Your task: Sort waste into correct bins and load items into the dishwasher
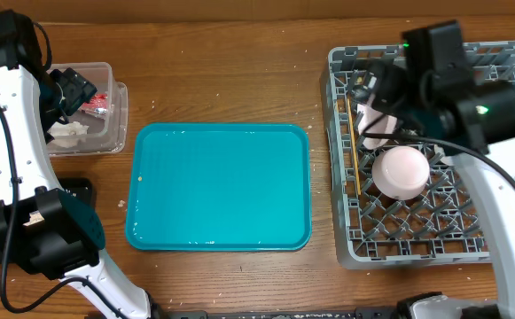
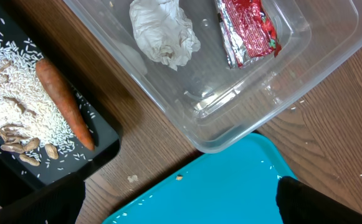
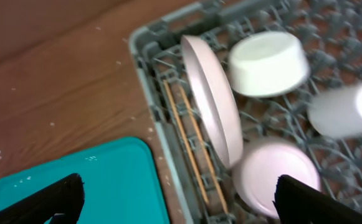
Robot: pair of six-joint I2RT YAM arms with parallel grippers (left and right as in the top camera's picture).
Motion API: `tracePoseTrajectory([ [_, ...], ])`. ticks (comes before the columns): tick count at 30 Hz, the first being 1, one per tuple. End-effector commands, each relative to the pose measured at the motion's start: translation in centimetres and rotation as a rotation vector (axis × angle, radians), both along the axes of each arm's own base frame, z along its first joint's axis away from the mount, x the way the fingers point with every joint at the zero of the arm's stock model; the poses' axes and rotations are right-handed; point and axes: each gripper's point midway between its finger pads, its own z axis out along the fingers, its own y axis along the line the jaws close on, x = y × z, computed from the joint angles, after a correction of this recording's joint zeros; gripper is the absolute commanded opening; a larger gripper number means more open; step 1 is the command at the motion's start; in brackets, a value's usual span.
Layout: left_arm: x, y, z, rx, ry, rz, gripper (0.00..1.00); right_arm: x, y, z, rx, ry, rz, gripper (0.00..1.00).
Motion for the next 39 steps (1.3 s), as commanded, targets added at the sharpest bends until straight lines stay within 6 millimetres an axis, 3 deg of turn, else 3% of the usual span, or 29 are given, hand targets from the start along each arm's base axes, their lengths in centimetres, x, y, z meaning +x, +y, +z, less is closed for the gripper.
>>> tracePoseTrajectory([
  [1,-0.2,0.4,0.9,0.018,-0.019,0.017,1.0,-1.0,-1.0,1.2,0.042,-0.013,-0.062,1.0],
  [12,-0.2,0.4,0.9,0.018,-0.02,0.017,1.0,-5.7,-2.1,0.4,0.043,0.106,-0.116,1.0],
  [21,-0.2,0.4,0.9,0.018,-0.02,0.016,1.0,-10.0,-3.2,-4.4,-0.036,0.168,-0.177,1.0],
  [26,-0.2,0.4,0.9,0.018,-0.02,0.016,1.0,-10.6,-1.1,-6.3,0.021,0.035,-0.091,1.0],
  [32,-0.2,0.4,0.9,0.018,-0.02,0.017,1.0,-11.1,2.4,-5.9,0.172,-0.168,-0.002,1.0],
  [39,-0.2,0.4,0.9,0.018,-0.02,0.016,1.0,-11.5,3.1,-6.3,0.188,-0.173,0.033,1.0],
])
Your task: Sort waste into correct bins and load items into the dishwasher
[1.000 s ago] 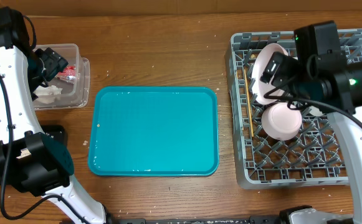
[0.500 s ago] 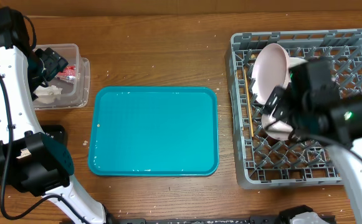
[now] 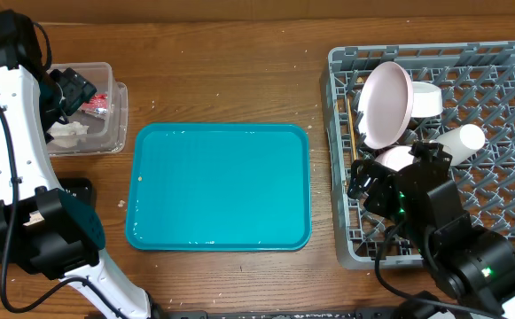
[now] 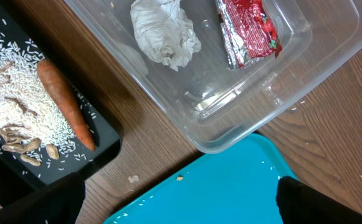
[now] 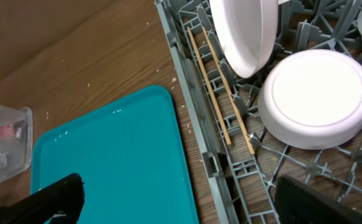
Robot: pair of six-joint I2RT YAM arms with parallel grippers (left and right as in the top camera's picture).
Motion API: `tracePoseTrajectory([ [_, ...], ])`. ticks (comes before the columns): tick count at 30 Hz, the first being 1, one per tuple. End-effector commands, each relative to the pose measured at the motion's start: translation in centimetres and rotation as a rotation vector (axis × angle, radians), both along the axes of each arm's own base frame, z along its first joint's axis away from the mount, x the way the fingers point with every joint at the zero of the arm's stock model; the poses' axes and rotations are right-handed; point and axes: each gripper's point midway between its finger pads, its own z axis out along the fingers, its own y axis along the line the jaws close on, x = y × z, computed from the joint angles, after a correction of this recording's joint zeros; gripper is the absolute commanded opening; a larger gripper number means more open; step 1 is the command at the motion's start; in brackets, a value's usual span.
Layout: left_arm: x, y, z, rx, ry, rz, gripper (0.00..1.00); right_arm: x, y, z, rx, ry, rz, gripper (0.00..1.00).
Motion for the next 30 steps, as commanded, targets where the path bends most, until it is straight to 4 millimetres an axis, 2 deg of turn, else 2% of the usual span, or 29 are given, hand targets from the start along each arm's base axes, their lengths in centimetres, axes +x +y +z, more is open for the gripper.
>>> tracePoseTrajectory([
  [1,-0.1,0.3,0.9,0.015,-0.021,0.015,1.0,0.0,0.1,-0.3,0.006,0.005,-0.006,1.0],
  [9,-0.1,0.3,0.9,0.014,-0.021,0.015,1.0,0.0,0.1,-1.5,-0.022,0.055,-0.006,1.0],
  [21,-0.1,0.1,0.9,0.014,-0.021,0.009,1.0,0.2,0.3,-1.5,-0.031,0.044,0.009,1.0],
  [27,-0.1,0.1,0.9,0.014,-0.021,0.01,1.0,2.0,2.7,1.9,-0.106,-0.22,0.272,1.0],
  [30,-0.1,0.1,0.9,0.014,-0.021,0.01,1.0,2.5,3.1,3.1,-0.096,-0.356,0.327,1.0],
])
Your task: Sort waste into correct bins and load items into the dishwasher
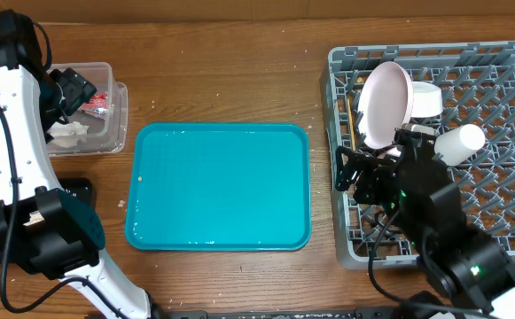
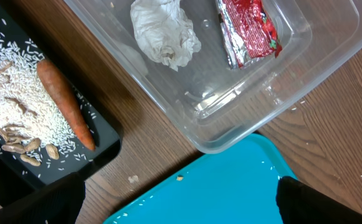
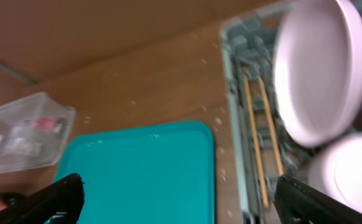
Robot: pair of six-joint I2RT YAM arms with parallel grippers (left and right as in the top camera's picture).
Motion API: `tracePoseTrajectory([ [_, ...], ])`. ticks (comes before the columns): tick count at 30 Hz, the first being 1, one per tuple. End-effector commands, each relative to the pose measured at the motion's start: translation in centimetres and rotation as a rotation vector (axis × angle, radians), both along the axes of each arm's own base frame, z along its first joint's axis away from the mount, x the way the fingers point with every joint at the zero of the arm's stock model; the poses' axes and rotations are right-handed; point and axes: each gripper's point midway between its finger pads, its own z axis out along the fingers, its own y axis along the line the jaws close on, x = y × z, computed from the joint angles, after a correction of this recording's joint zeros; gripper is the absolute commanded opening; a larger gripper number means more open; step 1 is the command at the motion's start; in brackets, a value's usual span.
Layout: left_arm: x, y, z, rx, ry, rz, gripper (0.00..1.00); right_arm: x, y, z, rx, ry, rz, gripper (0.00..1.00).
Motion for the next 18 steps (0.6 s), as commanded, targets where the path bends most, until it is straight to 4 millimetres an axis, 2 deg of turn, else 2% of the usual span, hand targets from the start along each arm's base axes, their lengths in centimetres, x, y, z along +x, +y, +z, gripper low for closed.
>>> tracePoseTrajectory([
  [1,-0.1,0.1,0.9,0.014,-0.02,0.01,1.0,-0.6,0.3,0.4,-0.06,-0.134,0.131,1.0],
  [9,-0.1,0.0,0.9,0.014,-0.02,0.009,1.0,-1.9,-0.6,-0.4,0.081,-0.386,0.167,1.0],
  [18,-0.1,0.0,0.9,0.014,-0.02,0.009,1.0,-3.3,-3.4,-2.5,0.095,-0.535,0.083,1.0],
])
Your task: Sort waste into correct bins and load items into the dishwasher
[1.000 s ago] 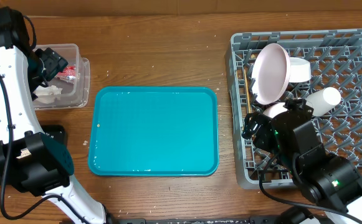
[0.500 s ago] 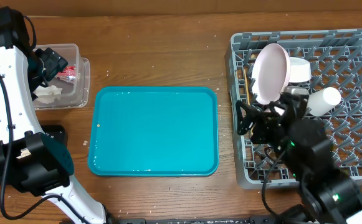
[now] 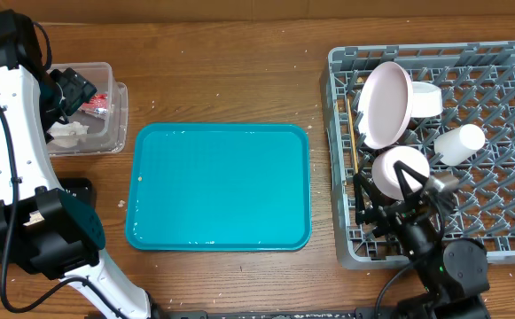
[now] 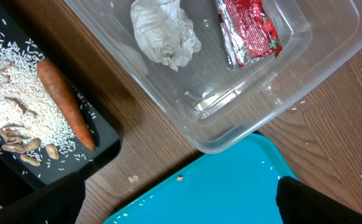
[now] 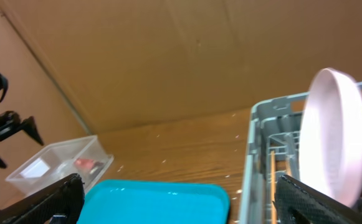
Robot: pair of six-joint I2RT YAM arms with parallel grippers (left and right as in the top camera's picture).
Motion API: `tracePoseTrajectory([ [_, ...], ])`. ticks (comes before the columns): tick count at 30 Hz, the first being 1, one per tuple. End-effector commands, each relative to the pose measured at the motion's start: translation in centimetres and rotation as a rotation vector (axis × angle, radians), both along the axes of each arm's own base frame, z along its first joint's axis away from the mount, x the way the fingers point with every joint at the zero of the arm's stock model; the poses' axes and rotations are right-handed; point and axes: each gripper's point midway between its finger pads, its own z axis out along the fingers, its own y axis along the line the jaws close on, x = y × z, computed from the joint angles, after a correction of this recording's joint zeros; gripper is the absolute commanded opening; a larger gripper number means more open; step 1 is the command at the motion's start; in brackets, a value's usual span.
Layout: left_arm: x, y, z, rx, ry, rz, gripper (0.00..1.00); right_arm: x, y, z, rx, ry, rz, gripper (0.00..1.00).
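The grey dish rack (image 3: 514, 239) at the right holds an upright pink plate (image 3: 386, 105), a white bowl (image 3: 427, 97), a white cup (image 3: 459, 142), an upturned pink bowl (image 3: 399, 170) and chopsticks (image 3: 352, 124). My right gripper (image 3: 390, 202) hangs open and empty over the rack's front left part, and its own view shows the pink plate (image 5: 333, 134). Over the clear bin (image 3: 115, 133), my left gripper (image 3: 75, 89) is open and empty. That bin holds a crumpled tissue (image 4: 165, 31) and a red wrapper (image 4: 249, 28).
A bare teal tray (image 3: 220, 186) lies in the middle of the wooden table. The black tray (image 4: 103, 134) at the front left holds rice, peanuts and a carrot (image 4: 65, 102). A cardboard wall (image 5: 168, 50) stands behind the table.
My right arm has drawn back from the rack's left side toward the table's front edge, and its camera now looks up at the cardboard wall. The left arm and all dishes are unchanged.
My right gripper was open above the back of the rack by the pink plate. Then it hung low over the pink bowl, later at the rack's left side, and now sits further toward the front edge. My left gripper stayed open over the clear bin throughout.
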Motion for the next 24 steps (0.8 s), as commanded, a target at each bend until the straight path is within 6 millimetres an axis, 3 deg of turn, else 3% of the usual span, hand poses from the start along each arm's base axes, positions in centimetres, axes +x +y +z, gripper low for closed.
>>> tracePoseTrajectory([
  [1,-0.1,0.1,0.9,0.014,-0.02,0.009,1.0,-0.3,-0.7,-0.8,0.0,-0.037,-0.019,1.0],
  [18,-0.1,0.1,0.9,0.014,-0.02,0.009,1.0,-0.7,-1.8,-2.9,-0.196,-0.205,-0.07,1.0],
  [24,-0.1,0.1,0.9,0.014,-0.02,0.009,1.0,-0.5,-2.2,-2.7,-0.218,-0.231,-0.093,1.0],
])
